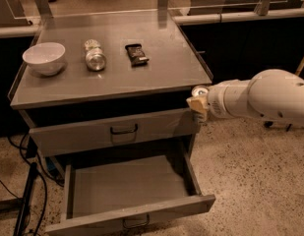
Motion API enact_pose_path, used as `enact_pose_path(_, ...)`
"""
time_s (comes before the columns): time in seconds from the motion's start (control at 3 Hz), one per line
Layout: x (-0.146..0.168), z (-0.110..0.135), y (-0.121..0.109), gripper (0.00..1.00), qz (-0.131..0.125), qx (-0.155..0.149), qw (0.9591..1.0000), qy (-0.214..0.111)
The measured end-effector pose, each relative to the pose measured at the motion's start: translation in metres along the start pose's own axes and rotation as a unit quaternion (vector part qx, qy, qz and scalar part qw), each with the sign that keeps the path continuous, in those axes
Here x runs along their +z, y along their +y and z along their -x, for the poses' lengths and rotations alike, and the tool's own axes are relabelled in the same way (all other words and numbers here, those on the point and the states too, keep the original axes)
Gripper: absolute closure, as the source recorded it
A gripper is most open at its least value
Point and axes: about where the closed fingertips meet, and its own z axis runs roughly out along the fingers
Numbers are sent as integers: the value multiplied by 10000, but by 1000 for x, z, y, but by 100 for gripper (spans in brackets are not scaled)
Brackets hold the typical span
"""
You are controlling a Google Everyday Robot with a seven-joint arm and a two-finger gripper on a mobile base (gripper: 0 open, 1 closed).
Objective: Pick redbull can from middle drawer and place on counter
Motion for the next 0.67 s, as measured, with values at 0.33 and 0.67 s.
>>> enact_pose_path(0.33, -23, 28, -21, 100, -314, -165, 9993, -144)
enact_pose_path(0.67, -23, 28, -21, 100, -314, -166, 9993, -144)
